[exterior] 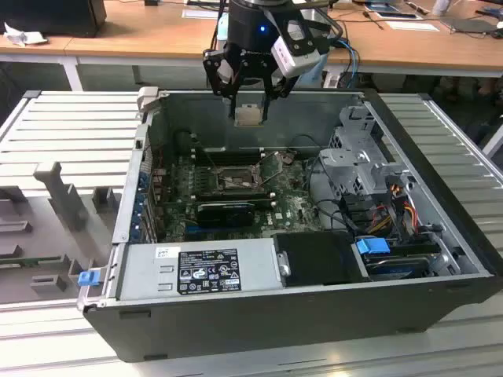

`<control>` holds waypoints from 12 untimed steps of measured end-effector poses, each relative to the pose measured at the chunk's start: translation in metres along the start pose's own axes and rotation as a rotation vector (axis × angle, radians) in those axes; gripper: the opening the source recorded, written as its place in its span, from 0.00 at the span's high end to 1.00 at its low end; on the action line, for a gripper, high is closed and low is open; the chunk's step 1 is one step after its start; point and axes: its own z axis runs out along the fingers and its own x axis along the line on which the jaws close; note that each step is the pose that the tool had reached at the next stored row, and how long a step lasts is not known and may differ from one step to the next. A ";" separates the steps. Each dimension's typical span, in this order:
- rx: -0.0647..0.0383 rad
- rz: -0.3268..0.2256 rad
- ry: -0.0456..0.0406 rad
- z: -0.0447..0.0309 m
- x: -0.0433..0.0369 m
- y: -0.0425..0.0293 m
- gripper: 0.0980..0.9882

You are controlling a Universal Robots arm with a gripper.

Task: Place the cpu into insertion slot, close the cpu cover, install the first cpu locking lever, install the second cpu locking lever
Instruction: 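Place the cpu into insertion slot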

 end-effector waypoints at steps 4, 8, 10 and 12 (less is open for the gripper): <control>0.003 0.046 -0.0041 0.0002 0.0000 0.0004 0.52; 0.003 0.053 -0.0047 0.0004 0.0003 0.0003 0.52; 0.003 0.058 -0.0052 0.0004 0.0003 0.0003 0.52; 0.003 0.064 -0.0058 0.0007 0.0003 0.0003 0.52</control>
